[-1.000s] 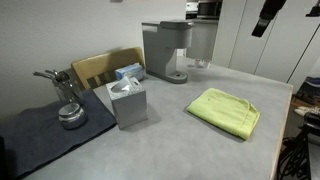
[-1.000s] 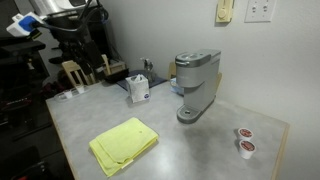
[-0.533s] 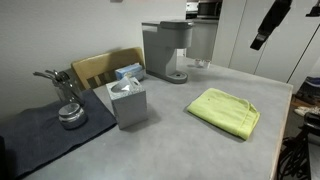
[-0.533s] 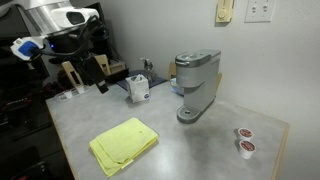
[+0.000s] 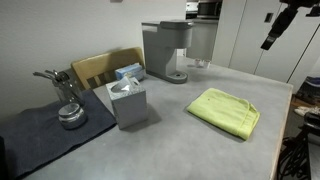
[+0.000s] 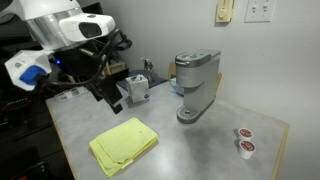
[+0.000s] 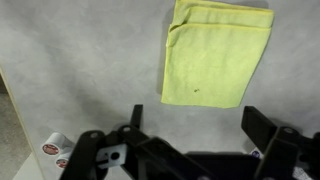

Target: Unfold the cloth

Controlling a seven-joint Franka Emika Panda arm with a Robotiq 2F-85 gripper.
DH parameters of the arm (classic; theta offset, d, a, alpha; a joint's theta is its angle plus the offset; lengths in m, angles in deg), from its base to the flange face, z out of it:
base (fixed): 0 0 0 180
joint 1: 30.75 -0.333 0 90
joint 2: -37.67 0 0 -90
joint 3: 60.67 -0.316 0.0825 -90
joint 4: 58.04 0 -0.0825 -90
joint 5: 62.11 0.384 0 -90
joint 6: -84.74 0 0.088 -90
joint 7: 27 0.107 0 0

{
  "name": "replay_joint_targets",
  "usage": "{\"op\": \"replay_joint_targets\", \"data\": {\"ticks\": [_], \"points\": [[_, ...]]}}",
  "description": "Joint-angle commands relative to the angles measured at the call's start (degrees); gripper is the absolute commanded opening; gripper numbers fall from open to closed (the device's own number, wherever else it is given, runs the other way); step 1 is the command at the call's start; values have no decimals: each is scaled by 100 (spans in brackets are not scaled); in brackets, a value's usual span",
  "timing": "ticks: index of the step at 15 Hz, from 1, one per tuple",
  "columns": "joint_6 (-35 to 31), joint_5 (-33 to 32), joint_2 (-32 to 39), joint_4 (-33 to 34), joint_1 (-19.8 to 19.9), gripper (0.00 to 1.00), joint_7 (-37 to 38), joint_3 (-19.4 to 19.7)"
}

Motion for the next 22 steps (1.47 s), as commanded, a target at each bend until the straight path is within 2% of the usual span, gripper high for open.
{"op": "replay_joint_targets", "data": {"ticks": [1, 2, 6, 14, 19, 22], "points": [[426, 152, 457, 385, -5, 100, -844, 414], [183, 88, 147, 103, 80, 100, -541, 204], [236, 75, 238, 124, 107, 100, -700, 289], [-306, 338, 988, 89, 2, 100, -758, 391], [-927, 1208, 1842, 309, -264, 100, -1254, 560], [-986, 1933, 2271, 538, -375, 100, -1728, 509]]}}
